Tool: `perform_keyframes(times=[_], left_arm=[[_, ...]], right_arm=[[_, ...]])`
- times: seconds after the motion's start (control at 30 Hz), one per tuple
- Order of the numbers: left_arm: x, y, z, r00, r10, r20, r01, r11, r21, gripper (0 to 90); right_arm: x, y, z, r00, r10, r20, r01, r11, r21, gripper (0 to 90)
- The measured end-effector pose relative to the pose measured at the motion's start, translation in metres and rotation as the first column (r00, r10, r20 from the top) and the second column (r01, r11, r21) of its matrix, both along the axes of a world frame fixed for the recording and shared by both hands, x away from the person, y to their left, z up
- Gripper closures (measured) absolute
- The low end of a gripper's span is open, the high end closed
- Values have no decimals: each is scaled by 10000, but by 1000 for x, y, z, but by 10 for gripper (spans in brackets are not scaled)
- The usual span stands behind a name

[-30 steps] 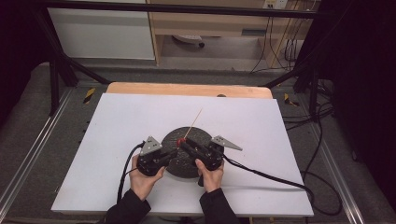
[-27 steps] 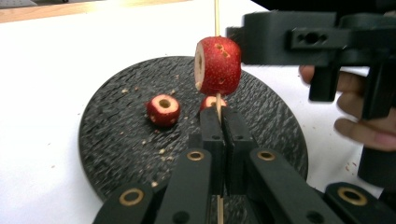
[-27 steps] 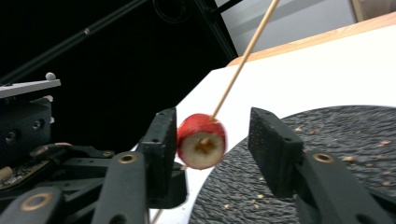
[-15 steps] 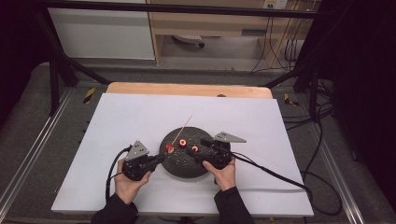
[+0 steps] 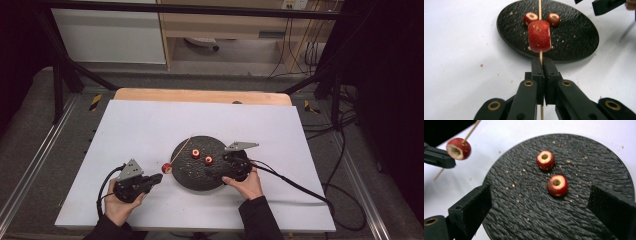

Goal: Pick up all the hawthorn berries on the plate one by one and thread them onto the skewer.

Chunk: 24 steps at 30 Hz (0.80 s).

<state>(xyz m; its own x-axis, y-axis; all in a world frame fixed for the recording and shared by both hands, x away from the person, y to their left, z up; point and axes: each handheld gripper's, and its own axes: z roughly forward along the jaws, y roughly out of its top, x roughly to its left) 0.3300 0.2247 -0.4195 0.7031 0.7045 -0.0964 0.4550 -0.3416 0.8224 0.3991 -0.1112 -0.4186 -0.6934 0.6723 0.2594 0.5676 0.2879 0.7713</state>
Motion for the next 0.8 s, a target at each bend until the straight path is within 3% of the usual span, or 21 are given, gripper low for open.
perform_keyframes(times=[0.4,0.8], left_arm=[[-4,22,-15,9996,64,-291,-63,10000,47,881],[-5,24,-16,9995,72,-306,-70,10000,54,881]], right_arm=[[12,-2,8,9993,185,-325,-229,9896,-1417,36],[32,11,14,9975,431,-562,-551,9706,-2341,84]])
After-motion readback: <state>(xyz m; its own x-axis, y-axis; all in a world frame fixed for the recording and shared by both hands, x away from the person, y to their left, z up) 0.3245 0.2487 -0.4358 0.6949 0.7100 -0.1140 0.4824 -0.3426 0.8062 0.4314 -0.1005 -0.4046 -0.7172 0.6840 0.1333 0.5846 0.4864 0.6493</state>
